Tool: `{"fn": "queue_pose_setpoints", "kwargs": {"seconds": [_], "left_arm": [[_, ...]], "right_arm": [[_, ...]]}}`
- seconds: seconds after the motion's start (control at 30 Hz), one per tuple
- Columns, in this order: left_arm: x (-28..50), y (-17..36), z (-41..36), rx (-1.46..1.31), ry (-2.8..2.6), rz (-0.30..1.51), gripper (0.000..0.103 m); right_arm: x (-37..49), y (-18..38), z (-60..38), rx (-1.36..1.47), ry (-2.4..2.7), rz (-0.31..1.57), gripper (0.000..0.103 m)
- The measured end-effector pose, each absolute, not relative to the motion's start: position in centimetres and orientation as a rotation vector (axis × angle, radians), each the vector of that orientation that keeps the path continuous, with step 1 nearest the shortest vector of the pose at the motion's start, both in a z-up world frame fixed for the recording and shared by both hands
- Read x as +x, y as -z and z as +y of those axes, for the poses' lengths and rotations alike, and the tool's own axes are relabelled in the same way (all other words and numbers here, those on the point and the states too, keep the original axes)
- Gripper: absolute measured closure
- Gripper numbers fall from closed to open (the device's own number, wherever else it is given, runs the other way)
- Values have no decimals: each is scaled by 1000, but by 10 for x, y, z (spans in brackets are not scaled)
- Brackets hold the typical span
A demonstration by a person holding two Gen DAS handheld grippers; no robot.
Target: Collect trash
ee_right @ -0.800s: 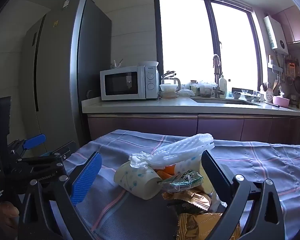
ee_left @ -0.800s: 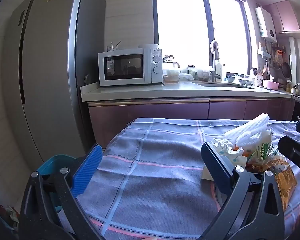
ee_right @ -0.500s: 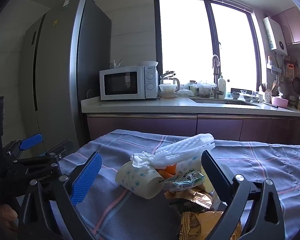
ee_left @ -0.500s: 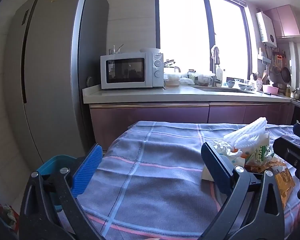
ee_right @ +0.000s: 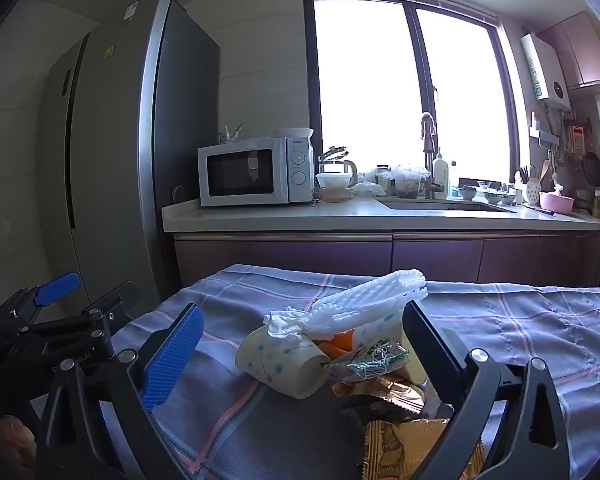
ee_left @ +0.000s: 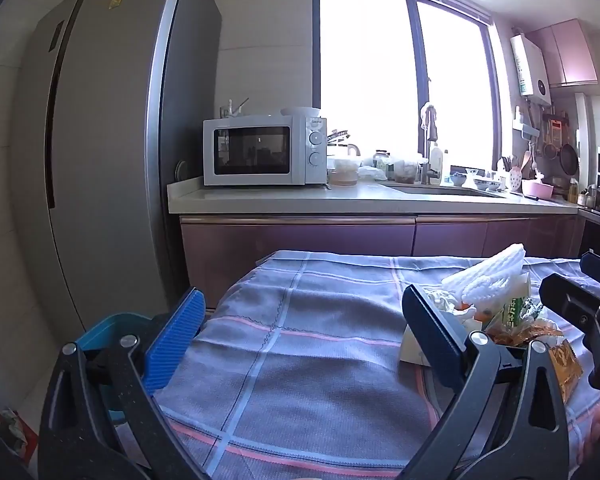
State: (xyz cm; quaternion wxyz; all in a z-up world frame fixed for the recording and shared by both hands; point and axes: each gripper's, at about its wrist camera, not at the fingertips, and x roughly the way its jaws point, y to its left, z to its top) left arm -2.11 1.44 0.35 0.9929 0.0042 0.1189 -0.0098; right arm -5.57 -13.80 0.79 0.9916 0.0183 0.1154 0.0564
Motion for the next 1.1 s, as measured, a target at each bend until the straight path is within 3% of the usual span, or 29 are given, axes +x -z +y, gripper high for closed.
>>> {"fn": "queue_pose_setpoints", "kwargs": {"seconds": [1.1], "left_arm": [[-28,-5,10,18,18,221,6]], "right_arm": [[-56,-5,-141,47,-112,231,7]]}}
